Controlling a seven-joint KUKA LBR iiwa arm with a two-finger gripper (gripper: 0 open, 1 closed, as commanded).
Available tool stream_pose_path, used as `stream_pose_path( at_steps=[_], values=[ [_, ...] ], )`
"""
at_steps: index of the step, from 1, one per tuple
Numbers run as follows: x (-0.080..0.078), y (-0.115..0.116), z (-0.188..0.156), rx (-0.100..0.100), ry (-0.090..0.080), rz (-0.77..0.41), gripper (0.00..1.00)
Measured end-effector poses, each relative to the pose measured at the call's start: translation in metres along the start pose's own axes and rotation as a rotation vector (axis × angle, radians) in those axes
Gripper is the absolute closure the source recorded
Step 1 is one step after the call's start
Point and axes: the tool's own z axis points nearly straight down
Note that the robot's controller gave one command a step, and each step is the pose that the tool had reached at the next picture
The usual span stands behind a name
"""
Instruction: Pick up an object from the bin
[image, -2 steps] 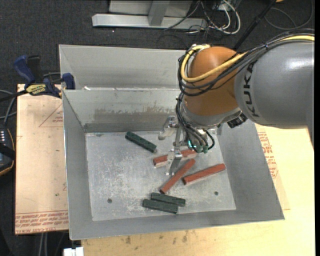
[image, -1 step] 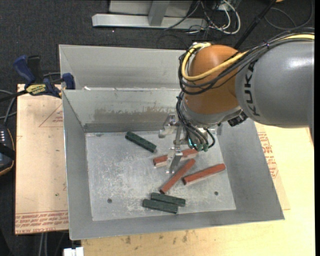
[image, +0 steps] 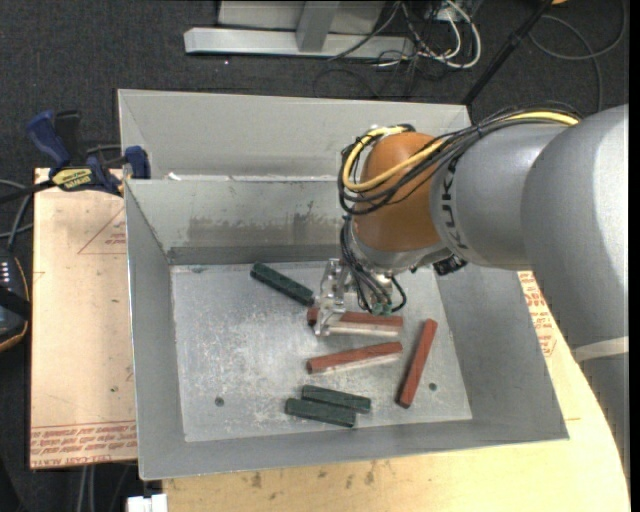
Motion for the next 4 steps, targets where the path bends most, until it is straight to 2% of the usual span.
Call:
stream_pose_path(
  at_steps=[1,2,3,4],
  values=[
    [0.000,0.000,0.000,0.000,0.000,0.001,1.00],
    [-0.012,-0.052,-0.031,0.001,0.005,0.012,1.00],
    [-0.016,-0.037,-0.024,0.007,0.000,0.110,1.00],
    [0.013,-0.015,-0.030,-0.003,0.008,0.106,1.00]
  ],
)
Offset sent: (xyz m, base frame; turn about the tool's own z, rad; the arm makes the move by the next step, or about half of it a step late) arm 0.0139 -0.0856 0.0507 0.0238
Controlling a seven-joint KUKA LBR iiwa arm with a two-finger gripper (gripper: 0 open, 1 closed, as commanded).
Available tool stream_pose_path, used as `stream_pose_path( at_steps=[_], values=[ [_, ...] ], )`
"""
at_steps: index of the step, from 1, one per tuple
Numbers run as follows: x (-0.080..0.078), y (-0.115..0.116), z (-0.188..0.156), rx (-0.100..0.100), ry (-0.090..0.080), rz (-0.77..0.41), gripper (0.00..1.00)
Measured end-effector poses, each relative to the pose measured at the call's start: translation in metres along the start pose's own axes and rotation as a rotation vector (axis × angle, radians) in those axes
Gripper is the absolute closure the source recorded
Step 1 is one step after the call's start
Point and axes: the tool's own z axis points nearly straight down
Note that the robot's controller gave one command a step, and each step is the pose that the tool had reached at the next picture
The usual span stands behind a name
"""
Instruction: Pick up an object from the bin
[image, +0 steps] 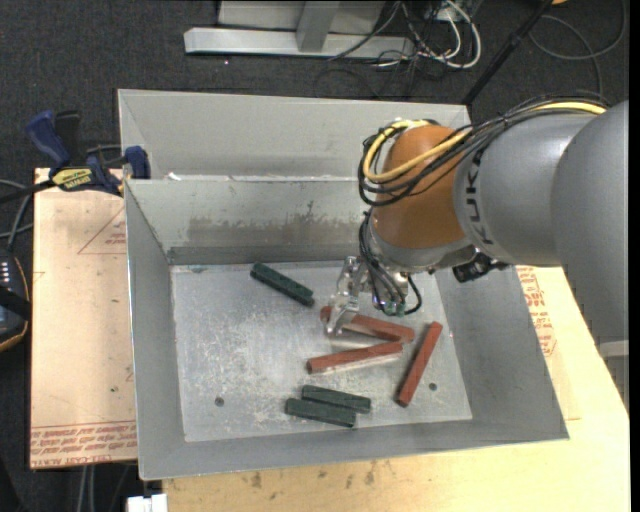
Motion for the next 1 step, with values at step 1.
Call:
stream_pose_path(
  at_steps=[1],
  values=[
    [-0.0228,-0.0390,-0.1128,0.005,-0.006,0.018,1.00]
  ],
)
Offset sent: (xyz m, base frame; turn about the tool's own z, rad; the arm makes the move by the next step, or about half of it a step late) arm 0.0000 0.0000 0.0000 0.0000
